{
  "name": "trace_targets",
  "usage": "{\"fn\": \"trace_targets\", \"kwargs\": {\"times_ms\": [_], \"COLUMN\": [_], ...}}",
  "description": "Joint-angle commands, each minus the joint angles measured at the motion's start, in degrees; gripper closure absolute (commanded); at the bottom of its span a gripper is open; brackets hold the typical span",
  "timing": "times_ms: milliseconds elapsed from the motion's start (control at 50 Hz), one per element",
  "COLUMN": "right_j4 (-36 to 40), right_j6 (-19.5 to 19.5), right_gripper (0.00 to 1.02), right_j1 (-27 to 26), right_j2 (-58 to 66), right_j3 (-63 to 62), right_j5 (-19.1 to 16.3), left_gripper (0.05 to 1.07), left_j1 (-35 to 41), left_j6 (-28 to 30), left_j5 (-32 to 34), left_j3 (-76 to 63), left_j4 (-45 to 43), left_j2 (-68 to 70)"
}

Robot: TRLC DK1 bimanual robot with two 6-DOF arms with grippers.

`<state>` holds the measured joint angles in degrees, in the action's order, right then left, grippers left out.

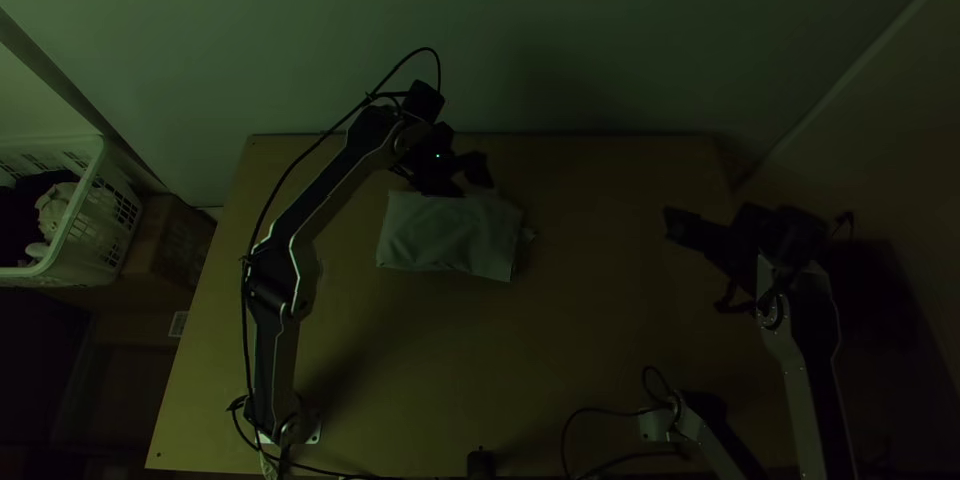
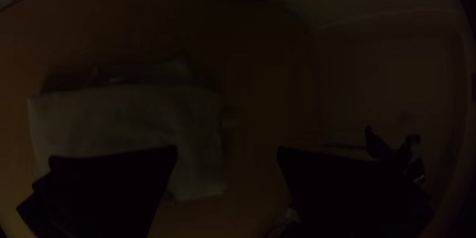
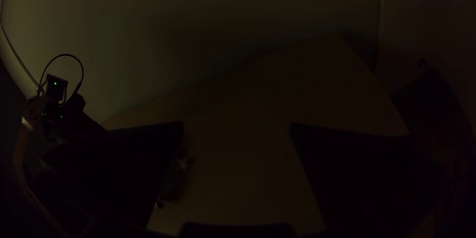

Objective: Fold the t-shirt

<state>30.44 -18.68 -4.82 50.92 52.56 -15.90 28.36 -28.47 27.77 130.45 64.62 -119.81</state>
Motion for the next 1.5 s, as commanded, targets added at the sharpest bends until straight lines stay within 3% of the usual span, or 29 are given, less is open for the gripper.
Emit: {"fn": "trace_targets", "kwargs": {"times_ms": [0,200,500,720,920,1100,1480], "right_j4": [-1.9,-4.4,-7.4,-12.3,-16.5,-19.8,-28.8], "right_j6": [2.2,6.3,14.1,16.7,19.1,20.3,24.1], "right_gripper": [0.04,0.04,0.04,0.04,0.04,0.04,0.04], "right_j1": [1.0,1.1,1.1,1.7,2.9,2.9,2.2], "right_j2": [1.0,1.1,-1.0,-3.5,-6.0,-10.6,-23.8], "right_j3": [2.6,6.1,11.1,10.8,9.8,6.3,-5.9], "right_j5": [1.3,3.2,4.6,8.1,10.6,11.3,14.8], "left_gripper": [0.09,0.09,0.09,0.09,0.09,0.09,0.09], "left_j1": [-2.8,-8.2,-19.7,-27.4,-34.7,-40.0,-43.1], "left_j6": [2.6,7.5,11.6,16.2,16.7,16.5,15.5], "left_j5": [-1.8,-6.7,-8.7,-9.4,-9.5,-9.8,-15.0], "left_j3": [-1.0,-3.9,-15.1,-30.9,-42.1,-50.6,-76.0], "left_j4": [0.7,0.4,-2.1,-8.0,-13.5,-21.0,-42.0], "left_j2": [6.5,14.8,29.8,43.7,54.6,63.3,80.7]}}
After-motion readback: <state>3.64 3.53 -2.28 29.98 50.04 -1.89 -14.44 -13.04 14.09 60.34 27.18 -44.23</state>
